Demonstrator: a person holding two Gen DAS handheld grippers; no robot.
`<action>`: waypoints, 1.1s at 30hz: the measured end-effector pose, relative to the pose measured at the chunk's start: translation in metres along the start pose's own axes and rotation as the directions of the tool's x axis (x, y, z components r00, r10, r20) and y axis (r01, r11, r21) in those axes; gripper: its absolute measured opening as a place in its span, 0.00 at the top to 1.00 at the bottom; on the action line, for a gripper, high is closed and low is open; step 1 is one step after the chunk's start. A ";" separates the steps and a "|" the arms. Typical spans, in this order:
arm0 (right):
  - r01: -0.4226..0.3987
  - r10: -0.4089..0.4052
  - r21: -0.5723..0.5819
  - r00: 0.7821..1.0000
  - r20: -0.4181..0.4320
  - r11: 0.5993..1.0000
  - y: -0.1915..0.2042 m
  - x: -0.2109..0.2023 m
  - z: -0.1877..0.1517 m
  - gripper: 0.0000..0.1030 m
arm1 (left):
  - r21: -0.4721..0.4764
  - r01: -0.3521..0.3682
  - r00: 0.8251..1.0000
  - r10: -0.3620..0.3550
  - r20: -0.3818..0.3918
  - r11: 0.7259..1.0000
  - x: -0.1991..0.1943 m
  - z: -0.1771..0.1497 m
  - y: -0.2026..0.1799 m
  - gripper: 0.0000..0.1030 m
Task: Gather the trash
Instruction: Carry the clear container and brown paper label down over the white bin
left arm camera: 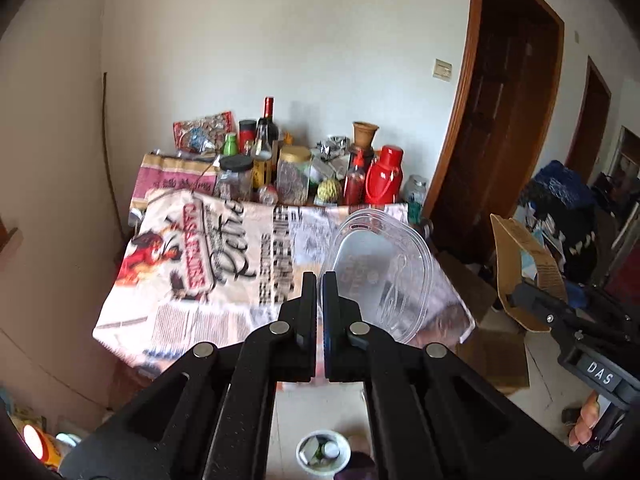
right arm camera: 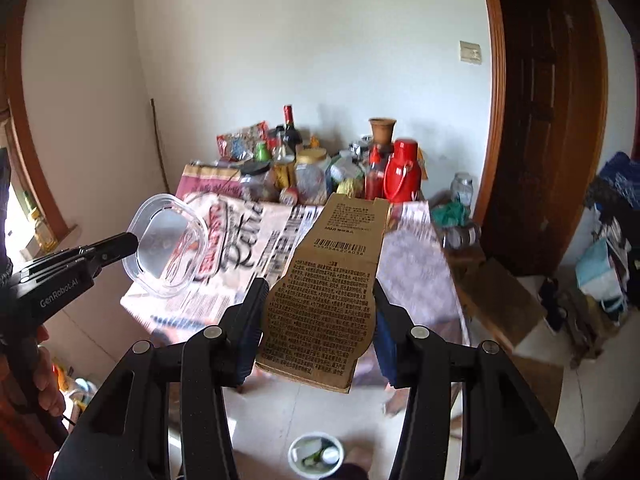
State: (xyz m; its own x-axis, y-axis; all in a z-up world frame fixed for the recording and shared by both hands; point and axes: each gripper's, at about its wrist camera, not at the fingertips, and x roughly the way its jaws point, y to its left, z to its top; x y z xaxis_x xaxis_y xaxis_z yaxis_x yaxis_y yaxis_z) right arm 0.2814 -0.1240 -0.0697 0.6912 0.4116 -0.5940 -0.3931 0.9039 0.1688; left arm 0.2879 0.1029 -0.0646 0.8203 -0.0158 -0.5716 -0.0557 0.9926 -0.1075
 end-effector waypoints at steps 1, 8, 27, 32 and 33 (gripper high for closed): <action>0.006 -0.006 0.004 1.000 -0.007 1.000 0.006 -0.005 -0.009 0.56 | 0.003 0.007 1.000 -0.007 -0.007 1.000 -0.008 -0.010 0.005 0.99; 0.030 -0.025 0.044 0.993 -0.112 0.999 0.026 -0.027 -0.065 0.56 | 0.008 0.020 0.995 -0.020 -0.093 1.000 -0.034 -0.071 0.023 0.99; 0.015 0.008 0.059 0.925 -0.380 0.998 -0.007 0.057 -0.181 0.56 | -0.079 -0.020 0.919 -0.013 -0.394 0.997 0.073 -0.213 0.010 0.99; -0.013 0.022 0.022 0.894 -0.447 1.000 -0.020 0.099 -0.223 0.56 | -0.124 -0.055 0.887 -0.008 -0.462 0.991 0.127 -0.270 0.009 0.99; -0.018 0.024 0.018 0.888 -0.458 1.000 -0.022 0.106 -0.232 0.56 | -0.129 -0.064 0.877 -0.006 -0.481 0.990 0.140 -0.284 0.009 0.99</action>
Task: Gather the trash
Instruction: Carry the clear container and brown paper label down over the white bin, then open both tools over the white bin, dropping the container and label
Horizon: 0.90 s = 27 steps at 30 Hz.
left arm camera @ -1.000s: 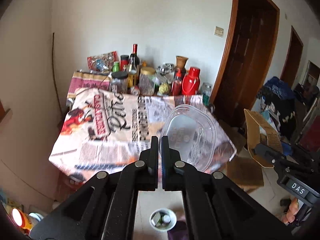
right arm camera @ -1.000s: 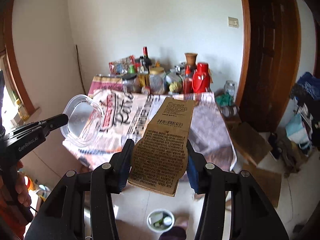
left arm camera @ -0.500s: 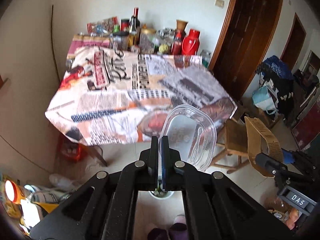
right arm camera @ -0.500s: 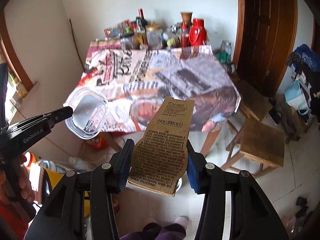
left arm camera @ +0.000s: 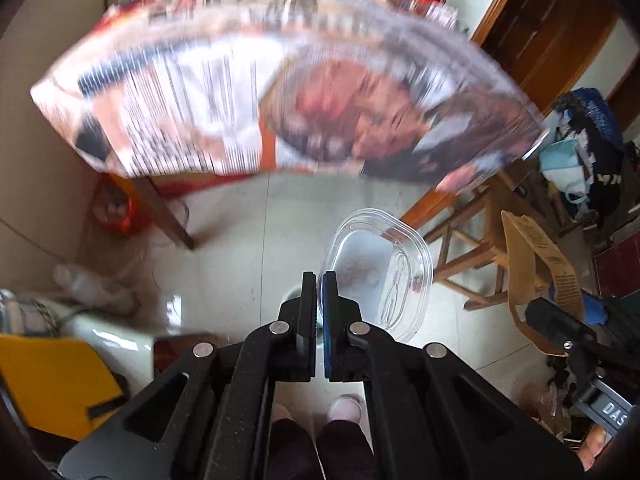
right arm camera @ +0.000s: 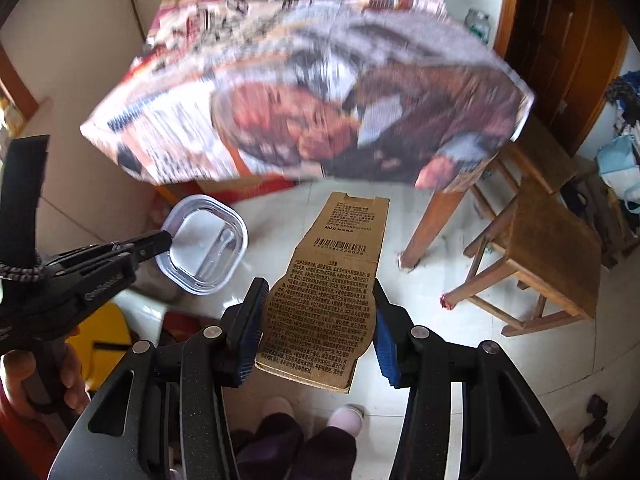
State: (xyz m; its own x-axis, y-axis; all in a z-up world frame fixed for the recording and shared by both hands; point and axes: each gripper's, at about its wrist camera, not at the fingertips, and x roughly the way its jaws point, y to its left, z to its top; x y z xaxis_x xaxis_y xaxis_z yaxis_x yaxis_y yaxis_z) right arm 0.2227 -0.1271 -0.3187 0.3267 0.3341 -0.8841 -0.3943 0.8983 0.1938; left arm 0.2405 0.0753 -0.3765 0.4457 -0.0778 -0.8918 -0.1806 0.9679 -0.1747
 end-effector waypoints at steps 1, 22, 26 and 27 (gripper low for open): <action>-0.008 0.008 -0.004 1.000 -0.018 1.000 -0.003 0.016 -0.005 0.56 | -0.007 -0.005 1.000 0.005 -0.019 1.000 0.017 -0.006 0.001 0.99; -0.139 0.122 -0.036 0.946 -0.300 0.990 -0.039 0.300 -0.098 0.56 | -0.112 -0.075 0.942 0.034 -0.334 0.991 0.324 -0.109 0.064 0.99; -0.179 0.163 -0.016 0.928 -0.335 0.984 -0.041 0.340 -0.103 0.56 | -0.121 -0.077 0.920 0.024 -0.391 0.990 0.376 -0.125 0.070 0.99; -0.179 0.164 -0.014 0.926 -0.339 0.984 -0.042 0.348 -0.105 0.56 | -0.120 -0.081 0.915 0.027 -0.402 0.989 0.386 -0.127 0.071 0.99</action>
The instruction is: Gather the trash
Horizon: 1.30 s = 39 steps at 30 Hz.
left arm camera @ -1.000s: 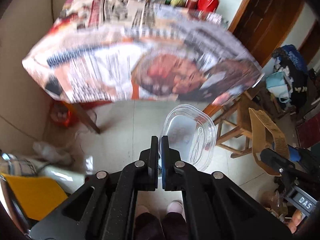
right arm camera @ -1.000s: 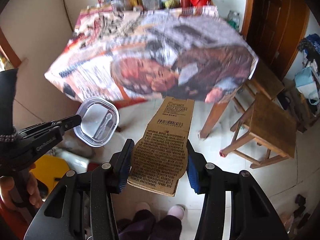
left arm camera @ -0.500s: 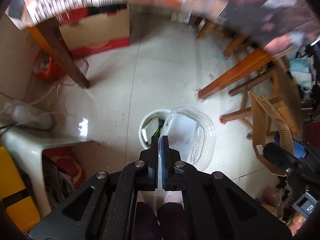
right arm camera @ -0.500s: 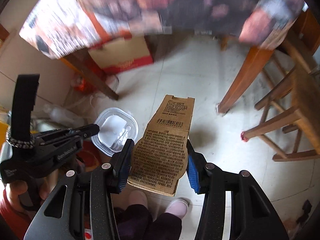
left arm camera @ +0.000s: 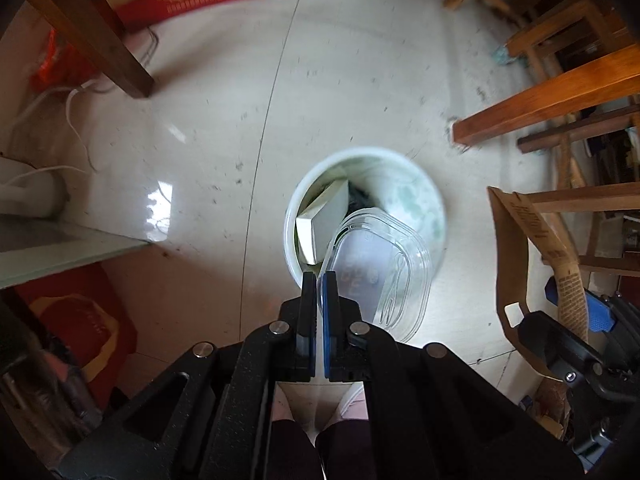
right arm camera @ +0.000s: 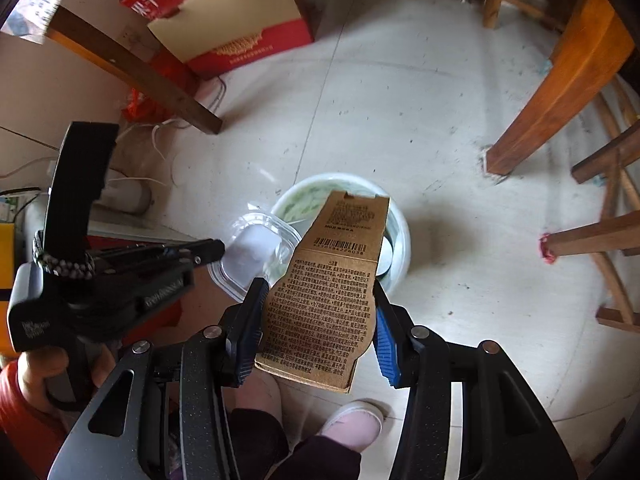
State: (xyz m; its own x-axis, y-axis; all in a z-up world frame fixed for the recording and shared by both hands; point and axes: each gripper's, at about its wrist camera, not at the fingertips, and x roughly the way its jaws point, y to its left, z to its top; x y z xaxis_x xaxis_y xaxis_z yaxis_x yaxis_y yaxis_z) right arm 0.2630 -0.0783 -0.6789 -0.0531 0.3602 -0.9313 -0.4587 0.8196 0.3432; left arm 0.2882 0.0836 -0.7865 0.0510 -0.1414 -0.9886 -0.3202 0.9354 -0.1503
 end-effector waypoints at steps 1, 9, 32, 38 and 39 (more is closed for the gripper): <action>-0.004 0.004 0.002 1.000 -0.006 1.000 -0.002 0.008 0.002 0.56 | -0.002 0.001 1.000 -0.001 -0.008 1.000 0.009 0.000 0.001 0.99; 0.002 0.002 0.044 0.997 -0.079 0.999 -0.019 0.051 0.017 0.54 | -0.038 0.004 0.999 -0.006 -0.039 0.999 0.049 0.017 0.003 0.76; 0.017 -0.022 0.055 0.996 0.089 0.998 0.036 -0.207 0.040 0.38 | 0.077 0.031 0.992 -0.040 0.117 0.997 -0.239 -0.006 -0.039 0.64; 0.052 -0.051 0.005 0.956 0.287 0.999 0.074 -0.355 0.027 0.38 | 0.093 0.016 0.957 -0.043 0.286 0.995 -0.387 -0.042 -0.063 0.64; 0.050 -0.047 -0.002 0.949 0.312 0.999 0.076 -0.371 0.025 0.38 | 0.099 0.020 0.945 -0.051 0.323 0.995 -0.416 -0.050 -0.068 0.64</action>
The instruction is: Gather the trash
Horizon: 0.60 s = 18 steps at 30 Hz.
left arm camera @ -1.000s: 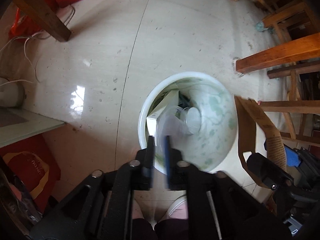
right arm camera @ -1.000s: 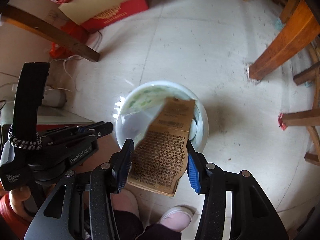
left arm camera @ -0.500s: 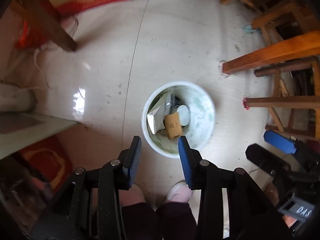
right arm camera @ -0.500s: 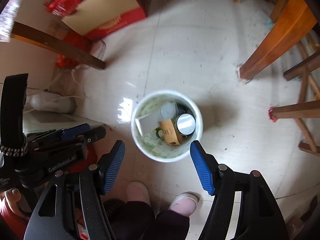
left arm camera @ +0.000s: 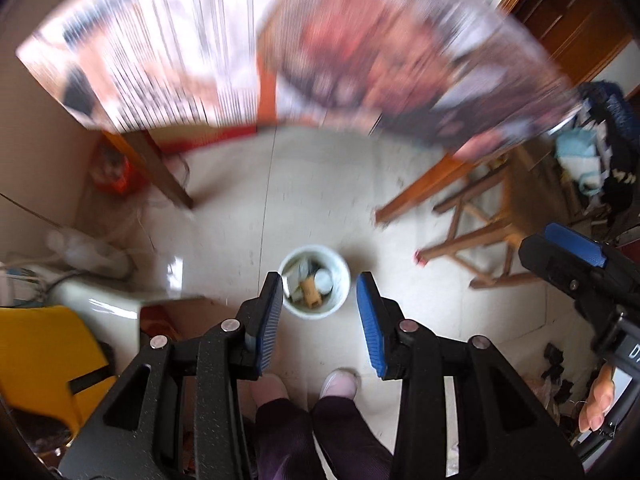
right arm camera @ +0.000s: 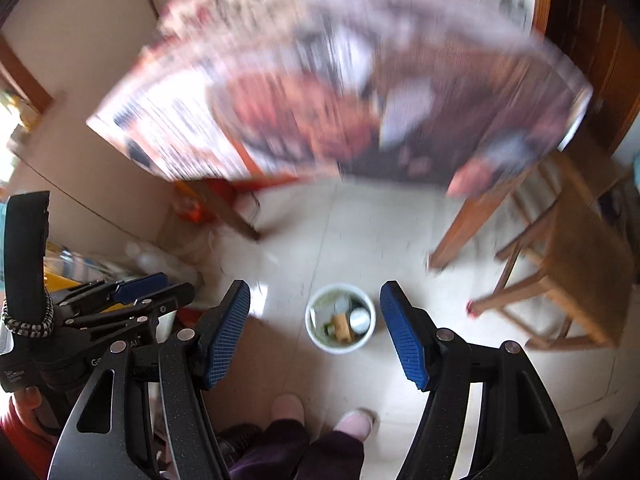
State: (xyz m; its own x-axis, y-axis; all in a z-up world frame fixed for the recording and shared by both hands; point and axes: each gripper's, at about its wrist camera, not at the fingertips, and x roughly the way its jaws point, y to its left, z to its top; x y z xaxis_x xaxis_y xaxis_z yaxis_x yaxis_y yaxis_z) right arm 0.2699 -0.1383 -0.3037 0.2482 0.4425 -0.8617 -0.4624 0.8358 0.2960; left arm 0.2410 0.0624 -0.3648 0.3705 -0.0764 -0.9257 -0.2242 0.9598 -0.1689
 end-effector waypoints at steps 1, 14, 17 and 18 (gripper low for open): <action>-0.002 0.003 -0.008 0.999 0.037 1.000 0.005 -0.023 0.003 0.38 | 0.004 0.003 1.000 -0.003 0.027 1.000 -0.018 0.001 -0.003 0.64; 0.071 -0.038 -0.044 0.852 0.523 0.996 0.076 -0.275 -0.014 0.38 | 0.185 0.038 0.876 -0.122 0.467 0.982 -0.298 -0.038 -0.049 0.58; 0.085 -0.046 -0.039 0.808 0.588 0.996 0.098 -0.309 -0.032 0.38 | 0.212 0.026 0.825 -0.141 0.547 0.977 -0.346 -0.061 -0.044 0.48; 0.084 -0.042 -0.041 0.799 0.600 0.996 0.103 -0.316 -0.036 0.38 | 0.215 0.020 0.813 -0.141 0.565 0.976 -0.358 -0.067 -0.043 0.41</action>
State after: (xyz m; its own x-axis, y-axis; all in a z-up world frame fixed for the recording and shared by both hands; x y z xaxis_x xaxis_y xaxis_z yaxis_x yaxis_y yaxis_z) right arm 0.1133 -0.2043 -0.0156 0.7283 0.5131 -0.4542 -0.4748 0.8558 0.2055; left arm 0.0577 0.0306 -0.0492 0.8419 -0.0452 -0.5378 -0.0173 0.9937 -0.1106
